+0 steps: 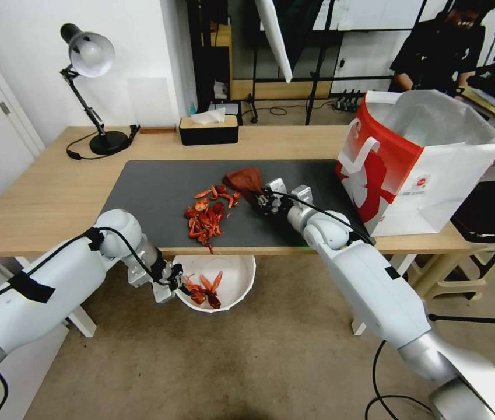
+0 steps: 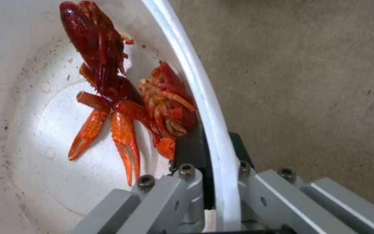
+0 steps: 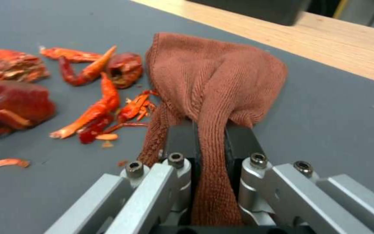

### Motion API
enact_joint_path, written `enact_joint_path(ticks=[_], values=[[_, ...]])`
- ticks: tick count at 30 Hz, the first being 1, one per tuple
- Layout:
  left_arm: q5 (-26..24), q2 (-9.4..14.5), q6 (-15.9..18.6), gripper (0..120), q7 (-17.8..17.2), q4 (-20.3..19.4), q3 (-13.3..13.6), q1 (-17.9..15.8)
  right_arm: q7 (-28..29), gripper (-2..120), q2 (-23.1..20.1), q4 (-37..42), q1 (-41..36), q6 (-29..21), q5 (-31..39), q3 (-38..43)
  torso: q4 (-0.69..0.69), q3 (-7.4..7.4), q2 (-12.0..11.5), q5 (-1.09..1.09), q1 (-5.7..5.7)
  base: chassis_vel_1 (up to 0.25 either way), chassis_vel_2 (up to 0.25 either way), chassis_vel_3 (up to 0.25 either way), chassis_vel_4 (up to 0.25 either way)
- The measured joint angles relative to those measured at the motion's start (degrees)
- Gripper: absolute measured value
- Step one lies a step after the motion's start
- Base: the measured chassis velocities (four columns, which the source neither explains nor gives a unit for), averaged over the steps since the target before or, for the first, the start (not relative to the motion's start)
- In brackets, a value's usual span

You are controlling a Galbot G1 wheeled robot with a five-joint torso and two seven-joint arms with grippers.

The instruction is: Sweep shrimp from table into container with towel, then put container into takeout bag.

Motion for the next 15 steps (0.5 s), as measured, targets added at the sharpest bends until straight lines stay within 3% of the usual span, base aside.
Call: enact_joint_path(ticks=[15], values=[[0.1,0.5,-0.1,0,0.0,-0.4,-1.5,1.5,-14.0,7,-2.9,-3.3,2.9,5.5,-0.2,-3.0,0.0,-0.01,0.0,0.0,0.0,0.0,0.0,0.0,0.0]])
